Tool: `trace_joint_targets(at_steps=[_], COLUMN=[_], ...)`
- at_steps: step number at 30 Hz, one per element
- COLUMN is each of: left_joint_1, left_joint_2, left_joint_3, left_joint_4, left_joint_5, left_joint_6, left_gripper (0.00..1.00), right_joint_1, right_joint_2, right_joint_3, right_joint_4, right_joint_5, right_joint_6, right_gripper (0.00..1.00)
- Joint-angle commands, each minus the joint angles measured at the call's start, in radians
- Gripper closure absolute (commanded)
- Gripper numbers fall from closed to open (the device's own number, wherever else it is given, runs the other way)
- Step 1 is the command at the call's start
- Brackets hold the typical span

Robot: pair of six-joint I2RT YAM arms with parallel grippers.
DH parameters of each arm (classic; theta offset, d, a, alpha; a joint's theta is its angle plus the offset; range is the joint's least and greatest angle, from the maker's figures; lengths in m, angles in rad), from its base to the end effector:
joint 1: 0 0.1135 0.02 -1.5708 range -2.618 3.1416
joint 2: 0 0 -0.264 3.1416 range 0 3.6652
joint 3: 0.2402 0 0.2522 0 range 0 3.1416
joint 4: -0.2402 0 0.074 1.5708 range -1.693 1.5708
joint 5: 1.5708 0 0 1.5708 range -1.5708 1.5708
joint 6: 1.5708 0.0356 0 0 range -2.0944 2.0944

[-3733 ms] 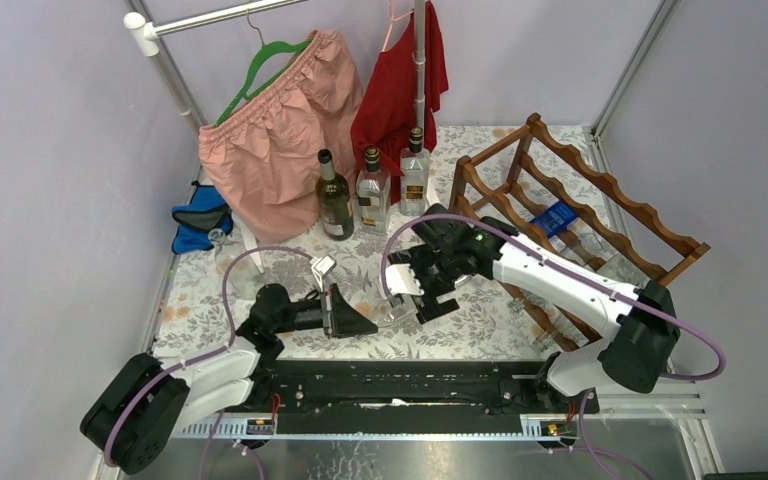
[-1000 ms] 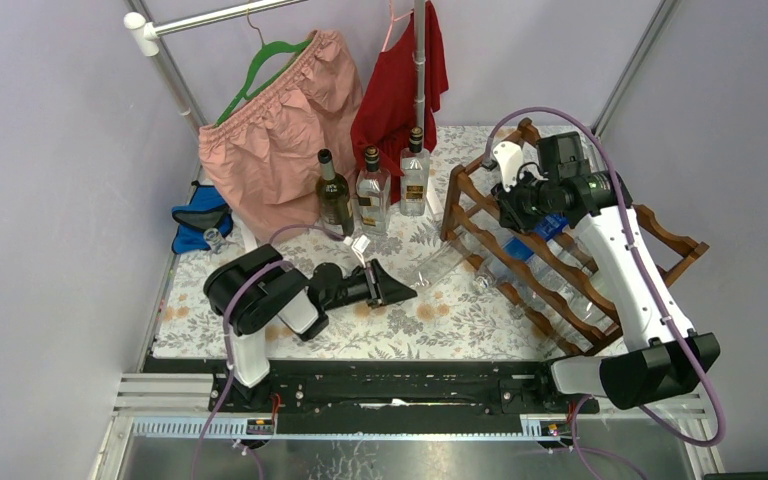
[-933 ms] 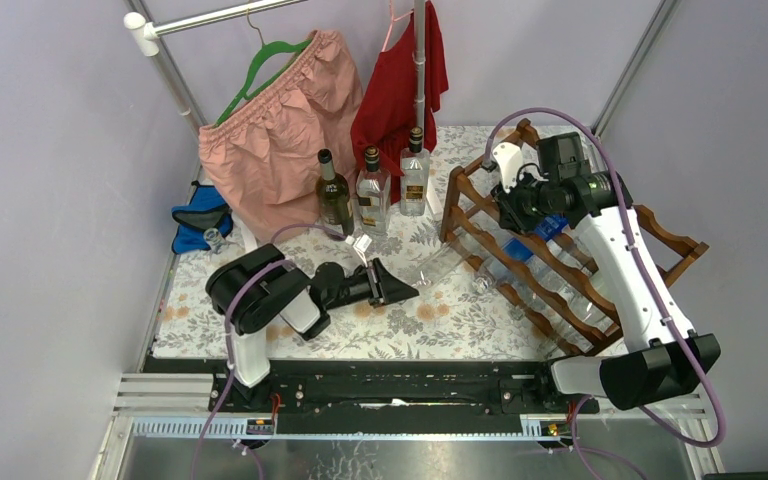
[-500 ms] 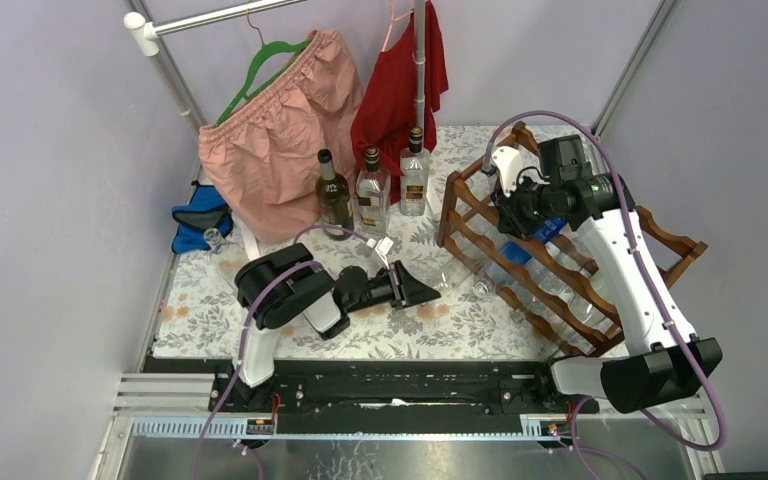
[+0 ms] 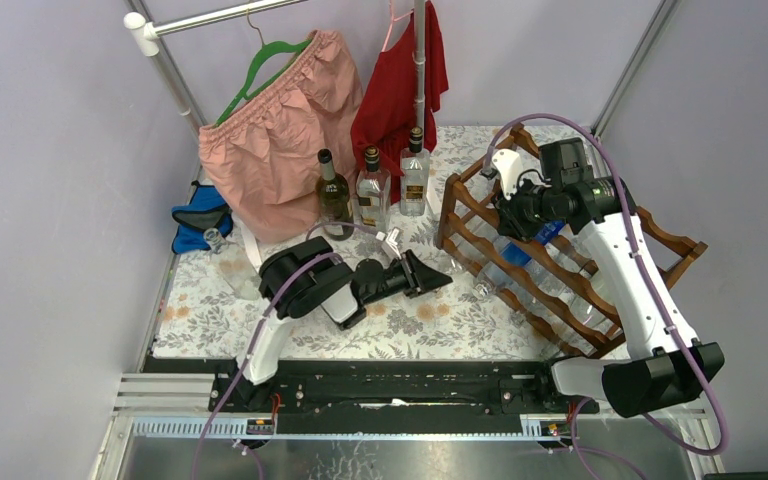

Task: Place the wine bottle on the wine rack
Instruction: Place the wine bottle in the wine rack.

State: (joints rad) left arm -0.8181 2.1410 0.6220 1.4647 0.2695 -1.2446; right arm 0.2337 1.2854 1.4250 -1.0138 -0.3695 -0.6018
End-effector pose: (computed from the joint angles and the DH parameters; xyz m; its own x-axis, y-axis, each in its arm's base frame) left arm 0.2277 -0.2570 0.0883 -0.8505 -0.4277 -0.3063 0.2485 0.1865 -0.9505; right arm 0.2389 0.0701 0.3781 -0.3652 -0.6296 -0.6857 -0.7862 0.6030 -0.1349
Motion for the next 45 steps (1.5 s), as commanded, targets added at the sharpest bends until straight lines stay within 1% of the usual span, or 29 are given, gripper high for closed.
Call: trace_joint_targets(at_steps=[1, 8, 15, 29, 40, 45], left_joint_1=[-0.002, -0.003, -0.002, 0.002, 0.013, 0.011], left_joint_2=[0.038, 0.086, 0.126, 0.177, 0.189, 0.193], left_joint_3=[0.078, 0.146, 0.219, 0.355, 0.412, 0.405], left_joint_4=[0.139, 0.135, 0.106, 0.008, -0.055, -0.029], left_joint_5=[-0.007, -0.067, -0.091, -0.054, -0.059, -0.077], left_joint_6=[-0.006, -0.015, -0.037, -0.053, -0.065, -0.081], left_gripper=[1.0, 1.0, 1.0, 1.0, 1.0, 1.0], right_joint_1=[0.014, 0.015, 0.014, 0.015, 0.015, 0.015], right_joint_2=[-0.04, -0.038, -0.038, -0.032, -0.03, -0.031], right_joint_3=[-0.011, -0.024, -0.035, -0.053, -0.07, -0.075], right_joint_4=[-0.037, -0.03, -0.03, -0.018, -0.01, -0.009], right_joint_5=[-0.116, -0.132, -0.142, -0.159, -0.173, -0.177], right_joint_6=[-0.019, -0.021, -0.023, -0.027, -0.03, -0.031], right_gripper=[0.99, 0.99, 0.99, 0.99, 0.99, 0.99])
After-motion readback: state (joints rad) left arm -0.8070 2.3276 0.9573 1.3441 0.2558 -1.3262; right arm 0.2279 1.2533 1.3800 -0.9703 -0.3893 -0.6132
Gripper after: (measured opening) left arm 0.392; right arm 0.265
